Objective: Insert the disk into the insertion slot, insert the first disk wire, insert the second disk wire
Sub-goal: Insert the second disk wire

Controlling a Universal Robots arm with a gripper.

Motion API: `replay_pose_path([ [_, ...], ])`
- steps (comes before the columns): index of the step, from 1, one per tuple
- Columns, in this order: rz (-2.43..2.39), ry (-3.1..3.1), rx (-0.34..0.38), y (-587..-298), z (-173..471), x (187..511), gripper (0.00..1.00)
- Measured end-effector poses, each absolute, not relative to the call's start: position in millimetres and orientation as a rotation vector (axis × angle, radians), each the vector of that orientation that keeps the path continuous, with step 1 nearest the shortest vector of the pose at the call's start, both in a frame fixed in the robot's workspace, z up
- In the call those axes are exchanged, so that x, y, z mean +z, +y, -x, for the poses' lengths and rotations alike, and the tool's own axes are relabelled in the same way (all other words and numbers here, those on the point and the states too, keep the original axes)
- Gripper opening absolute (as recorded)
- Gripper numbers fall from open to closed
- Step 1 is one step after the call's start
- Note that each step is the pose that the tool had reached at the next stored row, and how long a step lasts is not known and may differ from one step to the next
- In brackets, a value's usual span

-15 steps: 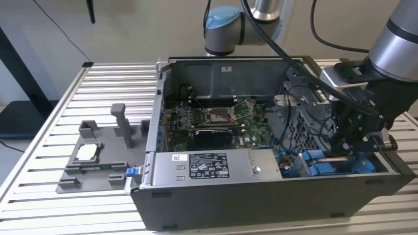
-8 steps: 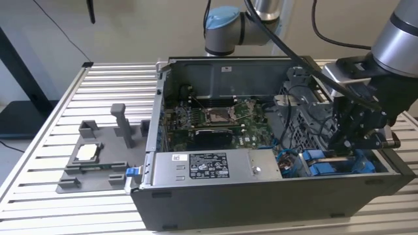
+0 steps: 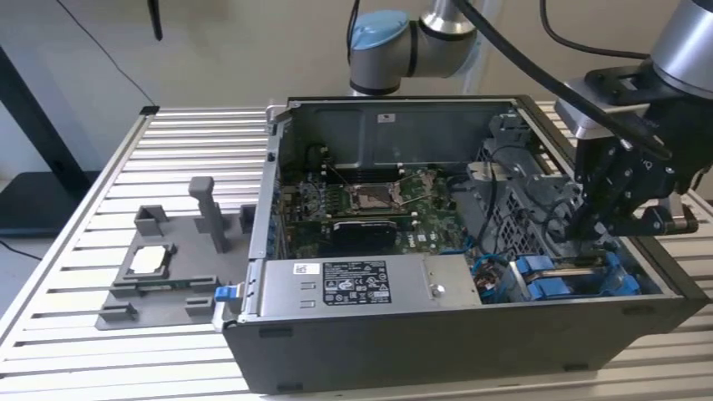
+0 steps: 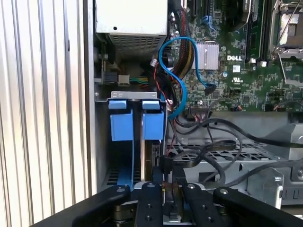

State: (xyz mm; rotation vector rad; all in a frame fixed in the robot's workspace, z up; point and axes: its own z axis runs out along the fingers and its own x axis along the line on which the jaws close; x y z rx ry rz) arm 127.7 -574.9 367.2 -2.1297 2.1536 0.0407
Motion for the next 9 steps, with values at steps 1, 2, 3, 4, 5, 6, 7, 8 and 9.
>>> replay_pose_path([
  [1,2.129,2.153,0.043,-575,-127,370,0.24],
  [2,2.127,2.151,0.046,-575,-127,372,0.24],
  [3,2.125,2.15,0.05,-575,-126,374,0.24],
  [4,2.123,2.148,0.053,-575,-126,376,0.24],
  [5,2.121,2.147,0.057,-575,-125,378,0.24],
  [6,2.12,2.146,0.059,-575,-123,379,0.24],
  [7,2.119,2.145,0.06,-575,-121,379,0.24],
  [8,2.118,2.145,0.061,-575,-119,379,0.24],
  [9,2.118,2.145,0.06,-575,-116,379,0.24],
])
